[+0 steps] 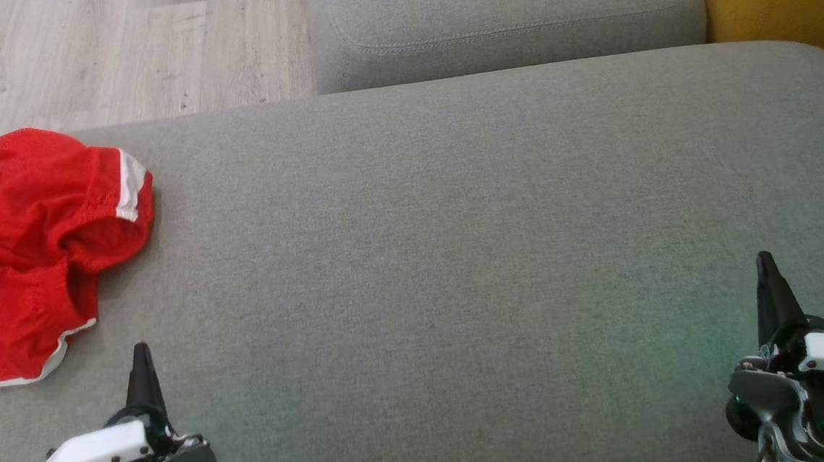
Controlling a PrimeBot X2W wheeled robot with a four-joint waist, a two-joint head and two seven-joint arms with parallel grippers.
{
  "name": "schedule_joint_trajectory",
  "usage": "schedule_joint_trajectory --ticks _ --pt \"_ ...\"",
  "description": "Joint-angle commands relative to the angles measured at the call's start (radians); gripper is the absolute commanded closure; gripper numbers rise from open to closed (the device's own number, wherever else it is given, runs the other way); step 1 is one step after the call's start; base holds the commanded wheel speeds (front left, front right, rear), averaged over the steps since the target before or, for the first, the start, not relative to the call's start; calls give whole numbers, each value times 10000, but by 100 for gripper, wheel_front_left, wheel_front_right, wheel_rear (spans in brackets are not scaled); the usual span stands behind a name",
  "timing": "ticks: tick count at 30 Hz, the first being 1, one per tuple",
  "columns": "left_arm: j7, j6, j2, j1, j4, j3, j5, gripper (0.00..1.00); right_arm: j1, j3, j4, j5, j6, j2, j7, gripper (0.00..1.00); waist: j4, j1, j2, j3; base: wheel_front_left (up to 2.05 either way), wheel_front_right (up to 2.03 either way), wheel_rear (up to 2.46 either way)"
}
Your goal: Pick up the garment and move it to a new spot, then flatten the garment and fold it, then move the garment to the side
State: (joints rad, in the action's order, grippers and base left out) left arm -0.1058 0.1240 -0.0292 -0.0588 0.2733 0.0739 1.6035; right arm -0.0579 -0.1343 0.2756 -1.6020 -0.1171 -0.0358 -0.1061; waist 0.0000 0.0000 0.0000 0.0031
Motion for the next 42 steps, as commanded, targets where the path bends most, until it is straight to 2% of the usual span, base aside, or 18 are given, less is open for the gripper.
schedule_joint_trajectory --ticks 1,22,23,25,26,27,28,42 --pt "-71 67 -210 -491 -286 394 56 100 -500 210 -309 -71 -136 -144 -67 100 0 0 0 0 0 0 0" --pt "-71 67 -210 -491 -286 394 56 100 -500 210 -309 -71 -136 -144 -67 100 0 0 0 0 0 0 0" --pt "1 0 0 -1 -1 0 0 0 0 1 -1 0 0 0 1 0 0 0 0 0 0 0 0" --pt "8 -8 13 14 71 -22 -4 0 15 6 63 8 5 7 6 0 0 0 0 0 0 0 0" --pt "12 -9 36 68 200 -51 -4 100 74 16 184 8 23 19 7 100 0 0 0 -1 0 0 0" --pt "14 -9 68 158 354 -72 -5 100 166 17 351 9 32 44 8 100 0 0 0 -1 0 0 0" --pt "14 -9 97 288 524 -90 -5 0 294 19 527 9 32 69 8 0 0 0 0 -1 0 0 0" --pt "435 -30 79 468 241 -371 -472 0 504 174 344 559 13 59 430 0 -3 0 0 -37 0 0 0"
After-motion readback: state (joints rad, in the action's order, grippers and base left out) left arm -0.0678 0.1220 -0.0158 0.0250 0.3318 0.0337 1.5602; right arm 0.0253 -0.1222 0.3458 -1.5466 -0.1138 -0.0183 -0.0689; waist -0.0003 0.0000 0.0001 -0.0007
